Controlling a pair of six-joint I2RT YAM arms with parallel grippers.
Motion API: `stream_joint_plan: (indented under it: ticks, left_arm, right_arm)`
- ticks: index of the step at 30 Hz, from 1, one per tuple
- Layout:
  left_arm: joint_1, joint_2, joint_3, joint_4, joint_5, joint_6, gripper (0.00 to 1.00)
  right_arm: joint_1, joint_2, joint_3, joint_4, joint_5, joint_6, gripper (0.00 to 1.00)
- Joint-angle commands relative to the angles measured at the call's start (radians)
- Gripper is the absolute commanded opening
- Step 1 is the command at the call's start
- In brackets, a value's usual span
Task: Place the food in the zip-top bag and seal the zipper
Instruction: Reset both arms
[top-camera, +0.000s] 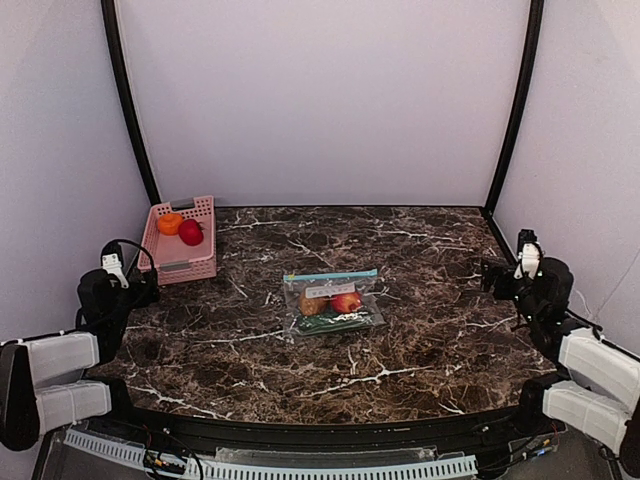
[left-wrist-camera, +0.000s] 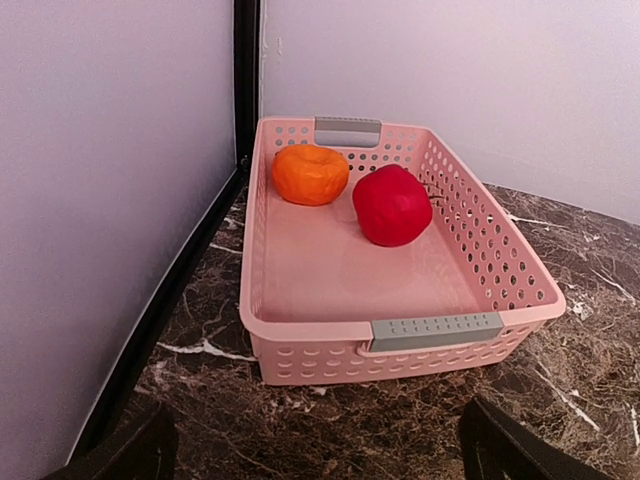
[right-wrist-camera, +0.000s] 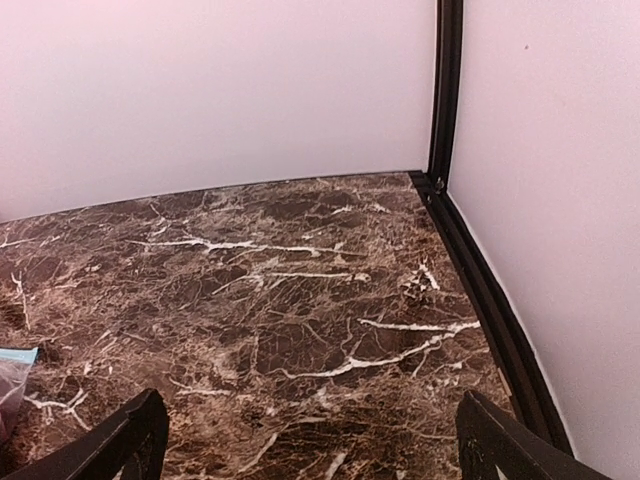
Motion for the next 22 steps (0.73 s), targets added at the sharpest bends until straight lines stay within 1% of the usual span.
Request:
stream_joint_plan:
  ticks: [1, 3, 9, 22]
  left_arm:
    - [0.003, 0.032, -0.034, 0.135, -0.02, 0.019, 0.99]
    - [0.003, 0.048, -0.031, 0.141, -0.024, 0.011, 0.99]
    - [0.003, 0.077, -0.036, 0.159, -0.019, -0.015, 0.99]
    - [0.004, 0.083, -0.035, 0.152, -0.019, -0.026, 0.99]
  right_arm:
    - [-0.006, -0.044, -0.149, 0.287, 0.023, -0.104, 0.99]
    - [-0.005, -0.062, -0.19, 0.338, 0.01, -0.113, 0.99]
    - [-0.006, -0.094, -0.194, 0.315, 0.015, -0.105, 0.99]
    - [-0.005, -0.086, -0.188, 0.306, 0.005, -0.098, 0.99]
